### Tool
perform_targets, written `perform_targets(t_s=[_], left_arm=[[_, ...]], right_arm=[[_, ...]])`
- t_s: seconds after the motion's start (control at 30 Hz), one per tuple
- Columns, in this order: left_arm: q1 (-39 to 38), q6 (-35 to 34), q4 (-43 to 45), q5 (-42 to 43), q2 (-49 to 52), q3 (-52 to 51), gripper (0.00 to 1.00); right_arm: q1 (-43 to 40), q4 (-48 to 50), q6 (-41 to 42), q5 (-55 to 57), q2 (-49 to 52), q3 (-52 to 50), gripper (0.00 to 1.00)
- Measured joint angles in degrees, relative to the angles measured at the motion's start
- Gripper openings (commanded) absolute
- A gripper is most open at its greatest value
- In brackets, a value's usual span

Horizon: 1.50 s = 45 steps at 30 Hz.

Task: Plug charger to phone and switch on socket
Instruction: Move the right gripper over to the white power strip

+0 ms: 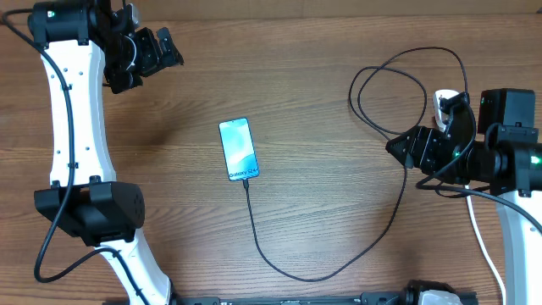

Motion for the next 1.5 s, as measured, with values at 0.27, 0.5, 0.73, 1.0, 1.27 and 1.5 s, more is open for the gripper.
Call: perform_targets(t_s=[0.27,0.5,0.73,1.0,1.27,1.5], left_arm=[[0.0,0.0,0.0,0.0,0.0,0.0,1.00],[0.0,0.0,0.0,0.0,0.0,0.0,1.00],[0.0,0.0,0.0,0.0,0.0,0.0,1.00],[0.0,0.0,0.0,0.0,0.0,0.0,1.00],[0.0,0.0,0.0,-0.2,0.0,0.0,1.00],[0.0,0.0,0.0,-0.2,0.0,0.0,1.00]], right_arm=[[0.0,0.0,1.2,0.2,0.0,0.0,0.53],[0.0,0.2,2.9,0.2,0.0,0.0,0.53],[-0.1,2.6,5.5,0.2,0.0,0.0,0.44],[-9.8,4.7,8.4,-1.3,0.0,0.0,0.14],[-24.5,7.6,8.0,-3.5,2.2,0.0,0.07],[-31.2,13.4,6.7,-7.1,11.6,0.0,0.05]])
